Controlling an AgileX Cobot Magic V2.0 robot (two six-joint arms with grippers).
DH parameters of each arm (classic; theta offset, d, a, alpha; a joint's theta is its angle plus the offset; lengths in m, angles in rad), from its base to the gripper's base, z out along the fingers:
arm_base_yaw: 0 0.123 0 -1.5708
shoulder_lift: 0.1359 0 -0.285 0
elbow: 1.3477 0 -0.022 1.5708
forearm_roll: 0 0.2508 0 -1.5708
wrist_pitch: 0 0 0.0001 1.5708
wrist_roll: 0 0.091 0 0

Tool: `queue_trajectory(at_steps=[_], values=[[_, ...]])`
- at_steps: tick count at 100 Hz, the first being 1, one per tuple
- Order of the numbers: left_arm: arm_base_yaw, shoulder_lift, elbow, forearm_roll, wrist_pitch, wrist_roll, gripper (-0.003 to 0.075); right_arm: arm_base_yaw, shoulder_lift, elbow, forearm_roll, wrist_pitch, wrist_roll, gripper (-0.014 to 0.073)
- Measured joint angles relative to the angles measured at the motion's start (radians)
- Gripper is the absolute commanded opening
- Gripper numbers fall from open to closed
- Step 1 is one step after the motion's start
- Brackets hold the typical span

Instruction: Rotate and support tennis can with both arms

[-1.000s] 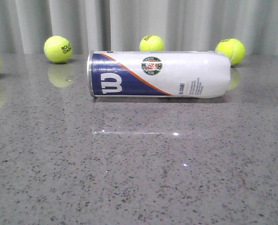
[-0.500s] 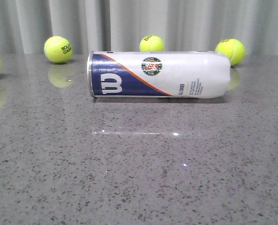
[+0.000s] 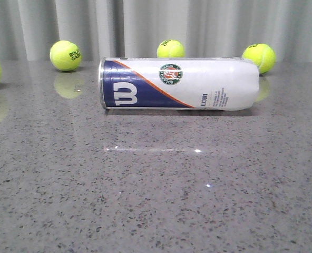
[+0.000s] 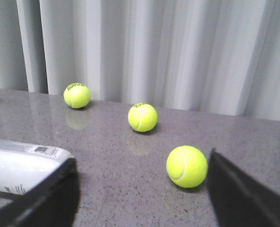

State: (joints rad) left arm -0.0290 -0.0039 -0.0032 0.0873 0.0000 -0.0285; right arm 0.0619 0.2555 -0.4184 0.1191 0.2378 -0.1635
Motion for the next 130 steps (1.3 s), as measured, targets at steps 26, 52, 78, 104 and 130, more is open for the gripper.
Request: queue_trajectory(at_steps=[26, 52, 78, 104, 130], values=[[0.0, 0.0, 0.0, 0.0, 0.0, 0.0, -0.0021, 0.0, 0.0, 0.0, 0.001, -0.006, 0.0, -0.0057], [0.0, 0.0, 0.0, 0.0, 0.0, 0.0, -0.0021, 0.0, 0.0, 0.004, 0.002, 0.006, 0.0, -0.0068], [0.0, 0.0, 0.0, -0.002, -0.01, 0.0, -0.0021, 0.0, 0.0, 0.004, 0.002, 0.007, 0.0, -0.0068], [0.0, 0.0, -0.035, -0.087, 0.005, 0.0, -0.0021, 0.0, 0.0, 0.004, 0.002, 0.008, 0.0, -0.0068], [0.0, 0.075, -0.347, -0.104, 0.244, 0.0, -0.0021, 0.0, 0.0, 0.004, 0.002, 0.008, 0.002, -0.0068]])
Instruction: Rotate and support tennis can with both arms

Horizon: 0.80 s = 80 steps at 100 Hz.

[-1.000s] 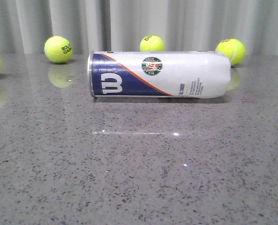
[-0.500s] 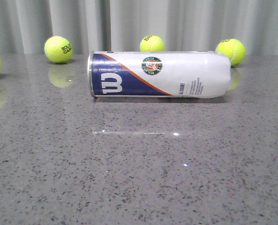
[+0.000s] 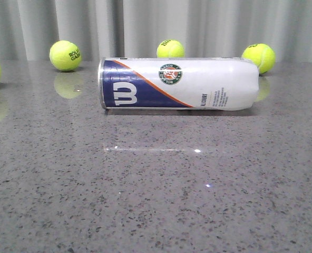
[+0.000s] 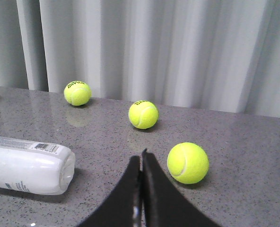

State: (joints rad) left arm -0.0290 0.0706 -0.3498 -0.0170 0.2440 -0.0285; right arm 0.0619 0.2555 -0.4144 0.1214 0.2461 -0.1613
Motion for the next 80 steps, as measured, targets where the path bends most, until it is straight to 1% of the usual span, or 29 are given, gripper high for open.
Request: queue_trajectory(at_steps=[22, 31, 36, 46, 68, 75, 79, 80], values=[[0.0, 0.28, -0.325, -0.008, 0.358, 0.0, -0.0021, 0.0, 0.0, 0.0, 0.0, 0.0, 0.0, -0.0068], [0.0, 0.403, -0.417, -0.018, 0.459, 0.0, -0.0021, 0.0, 0.0, 0.0, 0.0, 0.0, 0.0, -0.0068], [0.0, 0.462, -0.461, -0.022, 0.488, 0.0, -0.0021, 0.0, 0.0, 0.0, 0.0, 0.0, 0.0, -0.0068], [0.0, 0.566, -0.508, -0.042, 0.505, 0.0, -0.0021, 0.0, 0.0, 0.0, 0.0, 0.0, 0.0, -0.0068], [0.0, 0.692, -0.525, -0.061, 0.511, 0.0, -0.0008, 0.0, 0.0, 0.0, 0.0, 0.0, 0.0, -0.0068], [0.0, 0.712, -0.525, -0.067, 0.513, 0.0, 0.0054, 0.0, 0.0, 0.0, 0.0, 0.0, 0.0, -0.0068], [0.0, 0.72, -0.525, -0.07, 0.515, 0.0, 0.012, 0.0, 0.0, 0.0, 0.0, 0.0, 0.0, -0.0068], [0.0, 0.721, -0.525, -0.072, 0.515, 0.0, 0.0147, 0.0, 0.0, 0.0, 0.0, 0.0, 0.0, -0.0068]])
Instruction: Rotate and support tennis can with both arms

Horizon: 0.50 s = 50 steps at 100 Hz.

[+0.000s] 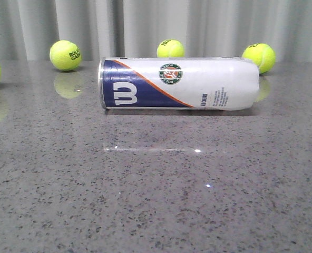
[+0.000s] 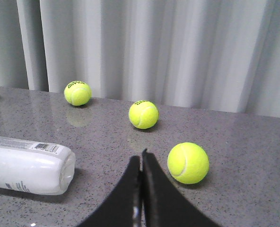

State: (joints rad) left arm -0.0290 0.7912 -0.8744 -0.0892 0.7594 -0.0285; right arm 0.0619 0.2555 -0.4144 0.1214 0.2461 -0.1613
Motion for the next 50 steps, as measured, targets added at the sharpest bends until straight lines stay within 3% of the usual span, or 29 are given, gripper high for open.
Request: queue_trajectory(at_steps=[11, 20, 36, 50], values=[[0.0, 0.004, -0.001, -0.005, 0.005, 0.0, 0.0417, 0.0, 0.0, 0.0, 0.0, 0.0, 0.0, -0.0068], [0.0, 0.004, -0.001, -0.007, 0.009, 0.0, 0.0567, 0.0, 0.0, 0.0, 0.0, 0.0, 0.0, -0.0068], [0.0, 0.004, -0.001, -0.035, 0.016, 0.0, 0.0585, 0.0, 0.0, 0.0, 0.0, 0.0, 0.0, -0.0068], [0.0, 0.038, -0.002, -0.169, 0.014, 0.049, 0.0585, 0.0, 0.0, 0.0, 0.0, 0.0, 0.0, -0.0068]])
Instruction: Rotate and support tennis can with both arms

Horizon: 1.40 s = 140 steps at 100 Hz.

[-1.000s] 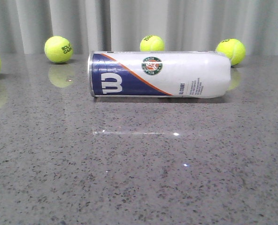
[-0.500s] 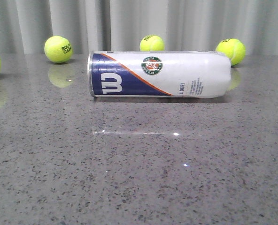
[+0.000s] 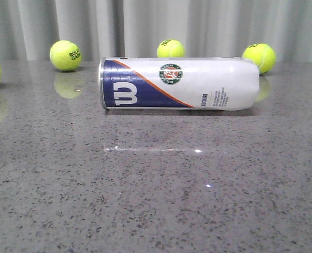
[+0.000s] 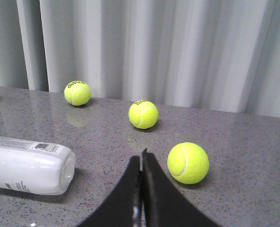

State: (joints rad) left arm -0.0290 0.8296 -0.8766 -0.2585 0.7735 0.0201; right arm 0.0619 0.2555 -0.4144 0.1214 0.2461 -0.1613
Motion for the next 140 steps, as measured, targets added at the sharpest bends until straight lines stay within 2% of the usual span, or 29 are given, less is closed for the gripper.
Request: queue_trajectory(at_steps=[9, 31, 49, 63, 77, 103, 140], values=[[0.0, 0.05, -0.002, -0.156, 0.0, 0.106, 0.0585, 0.0, 0.0, 0.0, 0.0, 0.0, 0.0, -0.0068], [0.0, 0.253, -0.002, -0.583, 0.041, 0.481, 0.0585, 0.0, 0.0, 0.0, 0.0, 0.0, 0.0, -0.0068], [0.0, 0.446, -0.017, -0.809, 0.143, 0.741, 0.0585, 0.0, 0.0, 0.0, 0.0, 0.0, 0.0, -0.0068], [0.0, 0.599, -0.061, -0.929, 0.268, 0.875, 0.0585, 0.0, 0.0, 0.0, 0.0, 0.0, 0.0, -0.0068], [0.0, 0.724, -0.125, -0.988, 0.335, 0.93, 0.0585, 0.0, 0.0, 0.0, 0.0, 0.0, 0.0, -0.0068], [-0.01, 0.865, -0.229, -1.044, 0.396, 0.939, 0.0585, 0.0, 0.0, 0.0, 0.0, 0.0, 0.0, -0.0068], [-0.143, 0.974, -0.323, -1.078, 0.402, 0.939, 0.0585, 0.0, 0.0, 0.0, 0.0, 0.0, 0.0, -0.0068]])
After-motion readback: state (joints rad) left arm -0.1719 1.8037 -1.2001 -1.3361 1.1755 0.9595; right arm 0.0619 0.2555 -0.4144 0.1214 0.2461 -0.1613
